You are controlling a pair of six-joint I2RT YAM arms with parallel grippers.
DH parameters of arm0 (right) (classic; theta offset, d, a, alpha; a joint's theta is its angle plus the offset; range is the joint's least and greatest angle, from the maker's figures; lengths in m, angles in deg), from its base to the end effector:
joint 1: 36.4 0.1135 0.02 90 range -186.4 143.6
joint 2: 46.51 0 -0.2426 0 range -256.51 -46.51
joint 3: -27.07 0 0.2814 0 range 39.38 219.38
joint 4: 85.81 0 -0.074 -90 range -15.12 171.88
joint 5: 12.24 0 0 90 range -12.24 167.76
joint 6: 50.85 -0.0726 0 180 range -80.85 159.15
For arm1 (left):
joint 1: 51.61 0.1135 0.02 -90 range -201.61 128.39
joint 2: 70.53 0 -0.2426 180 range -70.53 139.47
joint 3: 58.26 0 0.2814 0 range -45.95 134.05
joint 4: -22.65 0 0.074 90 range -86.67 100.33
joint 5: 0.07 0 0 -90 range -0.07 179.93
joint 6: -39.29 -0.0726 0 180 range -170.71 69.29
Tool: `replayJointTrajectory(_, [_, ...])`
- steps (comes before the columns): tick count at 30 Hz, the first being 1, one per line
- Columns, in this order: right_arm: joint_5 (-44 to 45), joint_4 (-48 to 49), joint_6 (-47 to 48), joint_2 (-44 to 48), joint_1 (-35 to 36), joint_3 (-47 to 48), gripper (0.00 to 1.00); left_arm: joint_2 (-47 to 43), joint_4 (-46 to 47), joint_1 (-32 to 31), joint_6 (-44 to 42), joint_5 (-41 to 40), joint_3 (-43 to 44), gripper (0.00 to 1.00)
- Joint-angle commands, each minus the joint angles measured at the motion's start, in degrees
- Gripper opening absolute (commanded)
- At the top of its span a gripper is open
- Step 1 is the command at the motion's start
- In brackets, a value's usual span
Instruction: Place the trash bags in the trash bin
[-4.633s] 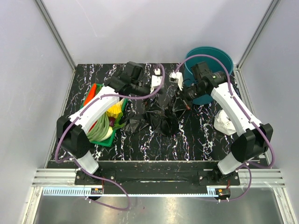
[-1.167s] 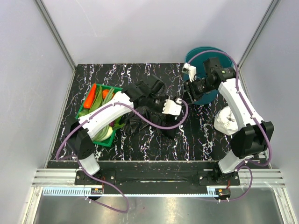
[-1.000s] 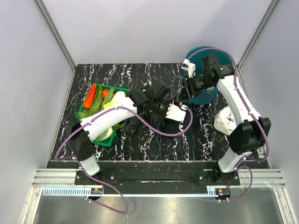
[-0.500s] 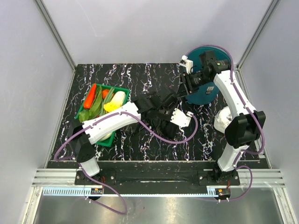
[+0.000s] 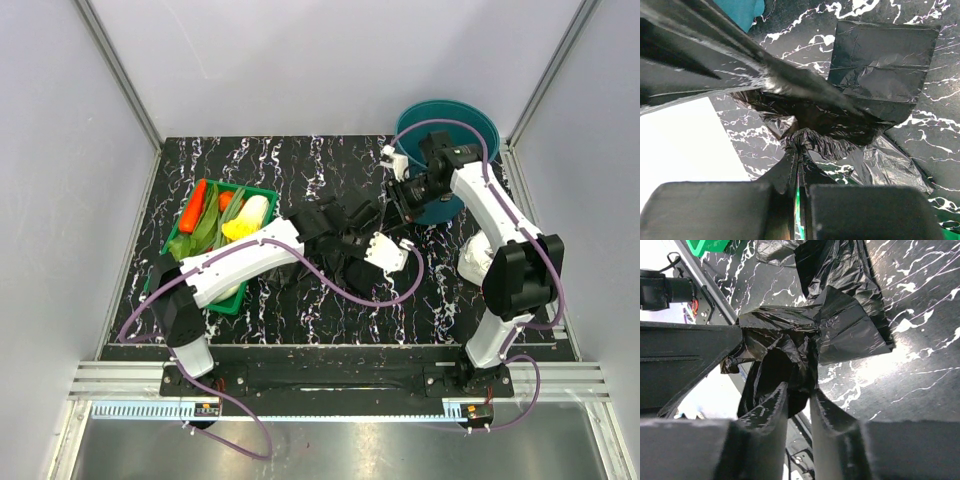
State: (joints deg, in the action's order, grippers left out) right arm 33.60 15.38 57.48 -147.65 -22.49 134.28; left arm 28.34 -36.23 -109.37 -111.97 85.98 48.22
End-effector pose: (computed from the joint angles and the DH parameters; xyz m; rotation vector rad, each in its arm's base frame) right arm 0.3607 0.1414 0.2609 -0.8849 2.4791 1.0496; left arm 0.2325 -0.3593 0.2762 2.1096 1.2769 0.1115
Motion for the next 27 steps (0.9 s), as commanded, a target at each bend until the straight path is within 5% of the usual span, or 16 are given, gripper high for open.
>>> replayJointTrajectory(1, [0.4, 2.4, 0.3, 2.4, 0.9, -2.3, 0.17, -0.2, 2.1, -0.4, 0.0, -1.9, 3.0, 0.00])
replayJointTrajectory(4, [4.4, 4.3, 0.6, 3.1, 0.9, -4.4, 0.00, -1.0, 1.5, 0.0, 0.4, -1.2, 3.6, 0.00])
replayJointTrajectory(14, [26.7, 12.3, 2.9, 6.7, 0.9, -7.0, 0.00, -4.1, -13.4, 6.3, -1.5, 12.0, 11.8, 0.00])
replayJointTrajectory(21, [26.2, 17.1, 2.9, 7.5, 1.0, -7.1, 0.00, -5.3, -17.9, 7.2, -0.2, 17.8, 9.4, 0.00])
replayJointTrajectory(23, [25.8, 17.4, 2.6, 7.3, 1.0, -6.9, 0.13, -5.2, -16.1, 7.2, 1.7, 18.5, 7.4, 0.00])
replayJointTrajectory(25, [25.4, 17.5, 2.3, 7.1, 1.0, -7.3, 0.36, -5.2, -14.4, 7.1, 3.3, 19.2, 5.7, 0.00])
replayJointTrajectory(27, [25.0, 16.8, 2.8, 7.4, 1.0, -8.1, 0.39, -4.8, -13.4, 7.0, 4.7, 19.6, 4.7, 0.00])
